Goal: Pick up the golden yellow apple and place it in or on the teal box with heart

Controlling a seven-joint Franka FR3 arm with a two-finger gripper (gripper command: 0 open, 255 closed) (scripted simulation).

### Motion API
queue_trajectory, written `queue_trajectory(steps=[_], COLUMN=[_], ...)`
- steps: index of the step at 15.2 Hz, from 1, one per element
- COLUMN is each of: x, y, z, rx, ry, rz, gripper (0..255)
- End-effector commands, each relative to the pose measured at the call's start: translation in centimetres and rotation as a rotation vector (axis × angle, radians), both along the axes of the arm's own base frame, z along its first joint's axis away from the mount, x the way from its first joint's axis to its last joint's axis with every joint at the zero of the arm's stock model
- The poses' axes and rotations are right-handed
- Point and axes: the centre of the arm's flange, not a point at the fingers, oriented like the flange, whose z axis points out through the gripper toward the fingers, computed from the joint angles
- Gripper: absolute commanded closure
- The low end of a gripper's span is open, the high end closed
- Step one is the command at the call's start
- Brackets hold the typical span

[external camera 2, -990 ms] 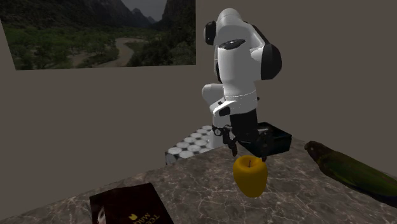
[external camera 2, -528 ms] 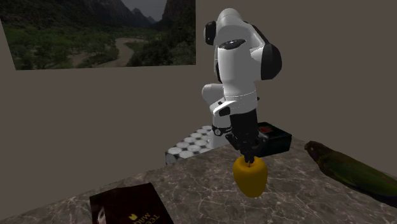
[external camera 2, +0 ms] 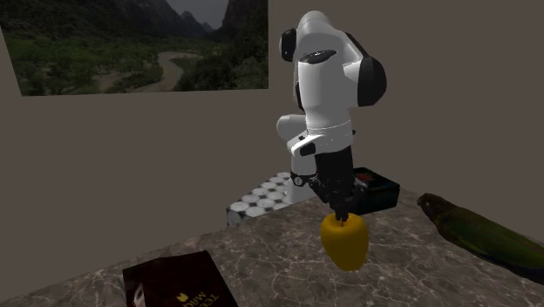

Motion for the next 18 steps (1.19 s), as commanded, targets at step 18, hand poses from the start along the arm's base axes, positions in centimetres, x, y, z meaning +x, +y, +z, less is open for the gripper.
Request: queue_trajectory(steps=[18], x=[0.0], y=[0.0], z=[9.9], rx=[0.000], ry=[0.000], rz=[0.000], gripper=[255])
